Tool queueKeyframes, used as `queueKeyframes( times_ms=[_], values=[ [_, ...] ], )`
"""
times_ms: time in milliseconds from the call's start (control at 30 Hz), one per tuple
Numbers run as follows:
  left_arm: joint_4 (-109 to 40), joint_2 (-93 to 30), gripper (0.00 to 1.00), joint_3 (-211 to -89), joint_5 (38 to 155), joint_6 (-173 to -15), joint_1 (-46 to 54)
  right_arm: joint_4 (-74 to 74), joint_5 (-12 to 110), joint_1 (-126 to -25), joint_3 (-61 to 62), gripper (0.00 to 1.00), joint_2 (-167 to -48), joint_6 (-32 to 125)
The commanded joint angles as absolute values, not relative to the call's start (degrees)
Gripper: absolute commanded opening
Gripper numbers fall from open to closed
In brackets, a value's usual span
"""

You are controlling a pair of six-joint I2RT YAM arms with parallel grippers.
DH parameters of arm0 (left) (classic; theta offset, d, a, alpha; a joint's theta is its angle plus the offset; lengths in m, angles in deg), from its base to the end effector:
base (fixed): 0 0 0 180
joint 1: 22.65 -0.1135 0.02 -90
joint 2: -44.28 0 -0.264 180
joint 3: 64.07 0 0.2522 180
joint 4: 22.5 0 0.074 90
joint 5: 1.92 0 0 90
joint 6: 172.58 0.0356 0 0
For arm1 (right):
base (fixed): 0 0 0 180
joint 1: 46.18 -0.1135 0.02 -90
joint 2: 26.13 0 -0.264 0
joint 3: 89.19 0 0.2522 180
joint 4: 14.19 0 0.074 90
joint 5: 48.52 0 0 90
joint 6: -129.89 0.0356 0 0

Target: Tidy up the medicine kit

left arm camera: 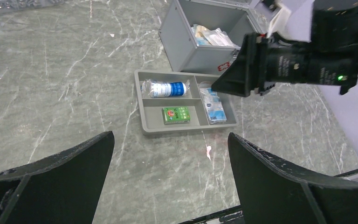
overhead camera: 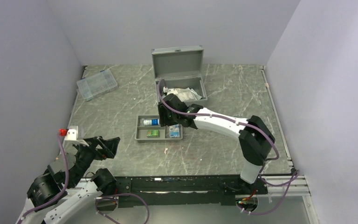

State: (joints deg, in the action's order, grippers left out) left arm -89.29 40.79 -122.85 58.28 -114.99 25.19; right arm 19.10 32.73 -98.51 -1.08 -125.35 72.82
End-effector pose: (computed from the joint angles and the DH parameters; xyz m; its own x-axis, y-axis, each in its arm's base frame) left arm 0.0151 0.0097 0.3160 -0.2825 -0.3809 -0.8804 0.1954 0.8757 -0.4416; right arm 0.2413 0.3036 0.2491 -0.7481 -0.0897 -0.6575 -0.3685 0.8802 0.2991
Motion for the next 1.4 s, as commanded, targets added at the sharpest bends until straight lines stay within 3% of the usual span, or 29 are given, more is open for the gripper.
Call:
queueKeyframes(
  times_ms=[0, 567, 1367],
  values=[
    [-88.18, 41.64, 0.99, -123.45, 58.53, -115.25, 25.19, 17.21, 31.22, -100.15, -0.22, 0.52, -129.23, 76.41],
    [-87.68, 43.24, 0.99, -123.27, 59.38, -114.68, 25.24, 19.44, 27.51, -101.37, 2.02, 0.42, -137.29, 79.68],
    [-87.49, 43.75, 0.99, -123.27, 59.61, -114.36, 25.25, 24.2, 21.93, -101.33, 5.4, 0.0, -141.05, 78.17]
  ],
)
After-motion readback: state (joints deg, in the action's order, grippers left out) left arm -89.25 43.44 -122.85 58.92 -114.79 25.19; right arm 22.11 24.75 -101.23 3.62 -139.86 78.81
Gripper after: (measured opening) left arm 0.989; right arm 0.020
